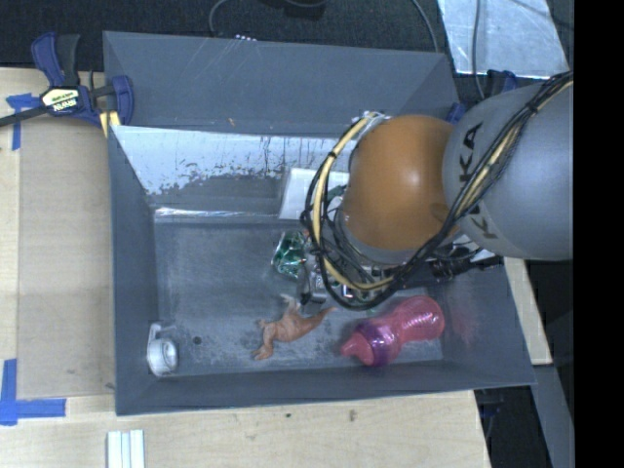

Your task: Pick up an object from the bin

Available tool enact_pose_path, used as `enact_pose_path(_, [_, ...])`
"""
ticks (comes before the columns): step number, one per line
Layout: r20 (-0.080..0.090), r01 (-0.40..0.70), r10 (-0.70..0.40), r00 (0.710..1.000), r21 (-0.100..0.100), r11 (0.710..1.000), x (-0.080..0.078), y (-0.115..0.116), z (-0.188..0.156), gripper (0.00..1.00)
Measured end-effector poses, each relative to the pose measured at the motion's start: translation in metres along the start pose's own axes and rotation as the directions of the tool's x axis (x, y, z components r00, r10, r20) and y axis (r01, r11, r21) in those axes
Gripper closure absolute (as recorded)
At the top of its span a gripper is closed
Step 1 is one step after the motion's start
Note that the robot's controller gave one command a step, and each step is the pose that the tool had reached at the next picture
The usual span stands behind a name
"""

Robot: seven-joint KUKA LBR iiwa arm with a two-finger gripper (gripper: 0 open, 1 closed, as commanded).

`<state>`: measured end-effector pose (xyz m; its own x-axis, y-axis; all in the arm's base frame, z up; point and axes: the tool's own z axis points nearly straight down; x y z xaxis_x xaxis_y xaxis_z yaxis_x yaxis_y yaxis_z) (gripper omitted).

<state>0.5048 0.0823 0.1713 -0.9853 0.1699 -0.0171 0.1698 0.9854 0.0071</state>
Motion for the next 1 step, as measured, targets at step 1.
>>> enact_pose_path(1, [0.000,-0.055,0.055,0.999,0.001,0.999,-0.0026,0.0016,0.0082,1.00])
